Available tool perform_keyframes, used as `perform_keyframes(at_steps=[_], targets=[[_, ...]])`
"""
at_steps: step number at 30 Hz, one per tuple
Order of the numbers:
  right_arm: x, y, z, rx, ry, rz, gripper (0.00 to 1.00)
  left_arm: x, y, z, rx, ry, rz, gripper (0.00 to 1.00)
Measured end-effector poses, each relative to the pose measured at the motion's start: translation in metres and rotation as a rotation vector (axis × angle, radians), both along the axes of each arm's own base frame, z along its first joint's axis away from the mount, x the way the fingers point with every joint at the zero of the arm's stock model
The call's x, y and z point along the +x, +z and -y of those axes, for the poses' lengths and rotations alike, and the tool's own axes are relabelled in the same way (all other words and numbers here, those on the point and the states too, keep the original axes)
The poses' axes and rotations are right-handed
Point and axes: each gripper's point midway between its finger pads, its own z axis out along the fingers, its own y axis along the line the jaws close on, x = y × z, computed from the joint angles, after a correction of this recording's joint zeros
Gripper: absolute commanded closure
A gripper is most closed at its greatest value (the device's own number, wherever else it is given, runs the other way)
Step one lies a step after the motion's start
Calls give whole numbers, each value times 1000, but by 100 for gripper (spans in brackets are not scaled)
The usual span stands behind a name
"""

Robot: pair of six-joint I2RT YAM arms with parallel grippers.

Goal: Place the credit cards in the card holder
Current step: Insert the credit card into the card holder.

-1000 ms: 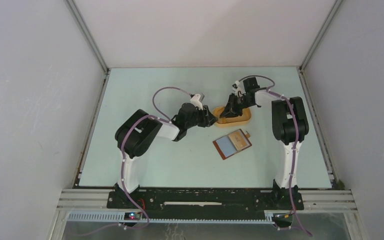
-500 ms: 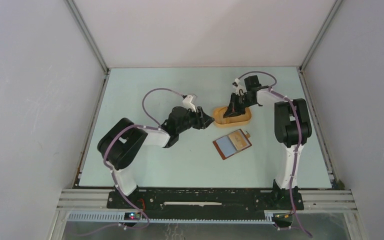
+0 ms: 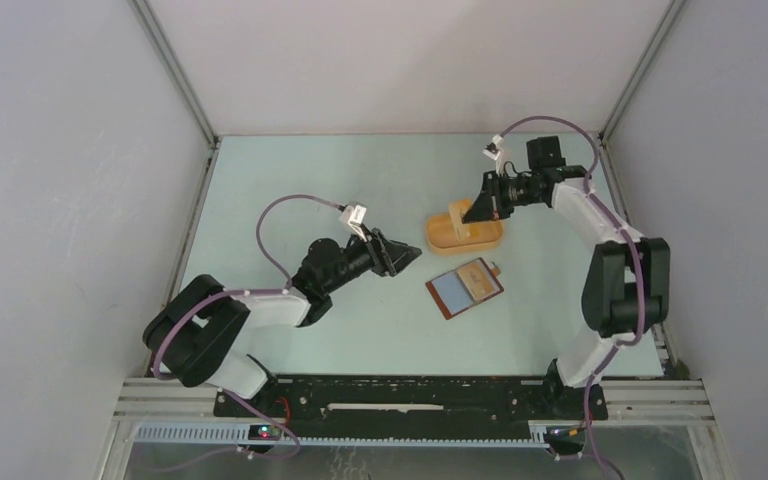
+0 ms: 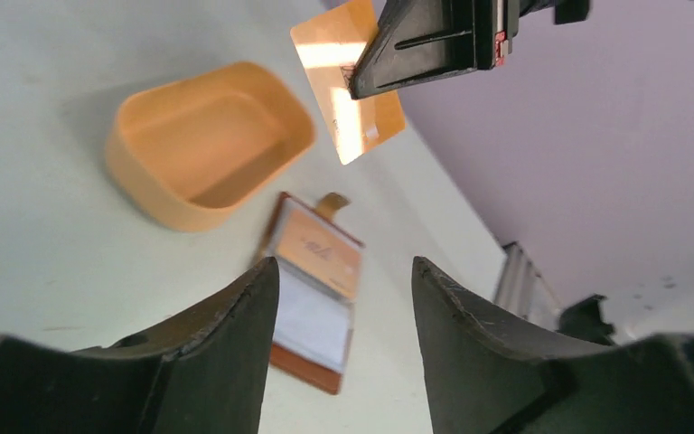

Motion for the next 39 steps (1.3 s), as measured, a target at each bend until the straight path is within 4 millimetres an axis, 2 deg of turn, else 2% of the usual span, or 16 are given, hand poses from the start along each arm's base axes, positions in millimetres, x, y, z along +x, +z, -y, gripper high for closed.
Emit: perform_keyframes(at_steps=[2,5,8,12,15,18,25,27,30,33,35,37,39], targets=[[-18,22,-4,44,61,58,100,-13,14,5,-65,-39,15,35],[-56,54,-11,133,158,141,100,-31,38,13,-159,-100,54,34],[-90,79,-16,216,231,207,100,-53,57,25,-225,-160,115,34],[-132,103,-21,313,303,297,100,-81,73,39,-265,-229,193,36],[-150,115,-23,363,336,346,100,-91,79,45,-269,-246,241,37],[-154,122,-26,399,363,360,100,-98,82,49,-268,-254,272,40],[-155,123,-31,419,387,359,100,-106,86,62,-275,-279,298,48],[-155,123,-31,419,391,358,100,-106,89,66,-281,-283,301,56],[-155,123,-32,420,392,355,100,-104,93,69,-290,-285,306,72],[-155,123,-32,422,394,354,100,-102,94,72,-294,-284,302,98],[-156,123,-32,427,398,352,100,-99,92,73,-291,-278,296,100],[-157,123,-32,428,401,356,94,-98,91,74,-288,-277,293,100],[-156,123,-32,427,403,359,79,-98,90,74,-287,-276,292,100]])
